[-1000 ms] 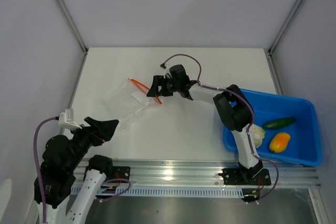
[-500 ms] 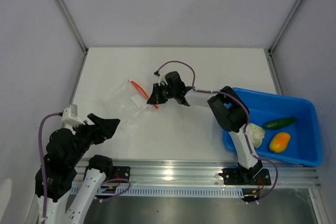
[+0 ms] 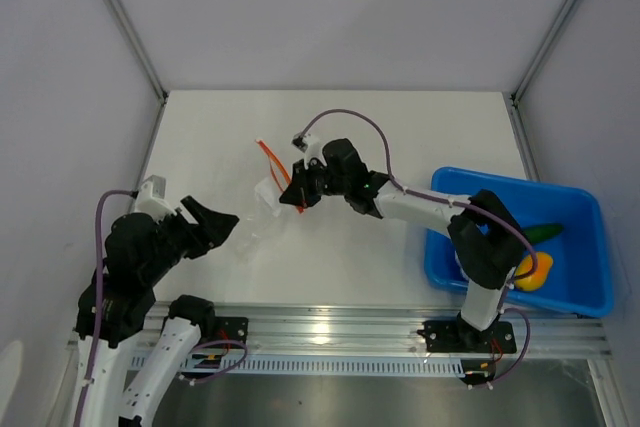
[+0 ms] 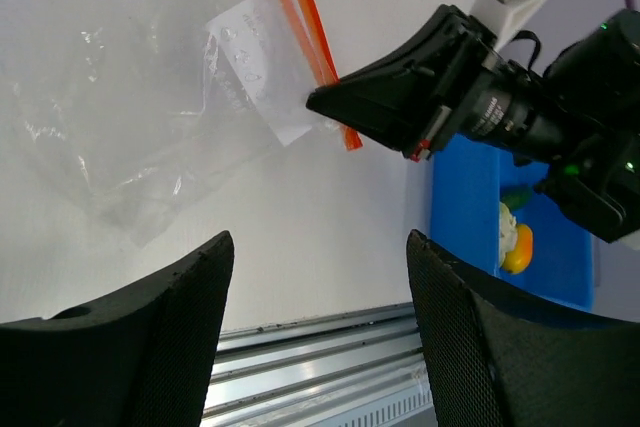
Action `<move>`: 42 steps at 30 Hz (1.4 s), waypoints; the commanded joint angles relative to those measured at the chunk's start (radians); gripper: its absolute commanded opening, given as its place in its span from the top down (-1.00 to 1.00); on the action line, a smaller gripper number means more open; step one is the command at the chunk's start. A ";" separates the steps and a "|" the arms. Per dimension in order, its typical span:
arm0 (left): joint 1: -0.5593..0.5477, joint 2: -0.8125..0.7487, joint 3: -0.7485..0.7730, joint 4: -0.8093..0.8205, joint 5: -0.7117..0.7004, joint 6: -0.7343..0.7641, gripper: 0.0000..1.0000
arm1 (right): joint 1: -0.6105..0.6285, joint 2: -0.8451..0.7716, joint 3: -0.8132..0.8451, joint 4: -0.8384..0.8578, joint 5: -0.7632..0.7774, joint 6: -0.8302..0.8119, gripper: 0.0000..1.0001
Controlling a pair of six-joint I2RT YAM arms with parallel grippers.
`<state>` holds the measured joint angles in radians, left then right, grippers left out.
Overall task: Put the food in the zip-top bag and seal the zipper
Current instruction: Pick up the zipper food storage bag at the center of the board.
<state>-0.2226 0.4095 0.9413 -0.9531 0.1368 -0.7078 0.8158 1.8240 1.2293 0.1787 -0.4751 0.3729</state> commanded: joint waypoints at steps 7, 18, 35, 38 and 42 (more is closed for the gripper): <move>-0.004 0.184 0.001 0.122 0.191 -0.054 -0.52 | 0.204 -0.224 -0.088 -0.110 0.294 -0.192 1.00; -0.009 0.189 -0.105 0.172 0.162 -0.098 -0.48 | 0.353 -0.313 -0.142 -0.133 0.528 -0.229 1.00; -0.052 0.288 -0.168 0.247 0.126 -0.102 -0.47 | 0.487 -0.321 -0.099 -0.211 0.713 -0.315 1.00; -0.058 0.316 -0.174 0.267 0.124 -0.102 -0.46 | 0.502 -0.324 -0.096 -0.219 0.731 -0.325 1.00; -0.073 0.348 -0.179 0.287 0.129 -0.093 -0.40 | 0.511 -0.327 -0.096 -0.223 0.751 -0.325 1.00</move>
<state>-0.2821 0.7433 0.7647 -0.7174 0.2661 -0.7959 1.3140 1.5440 1.0889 -0.0525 0.2276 0.0681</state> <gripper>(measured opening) 0.704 0.007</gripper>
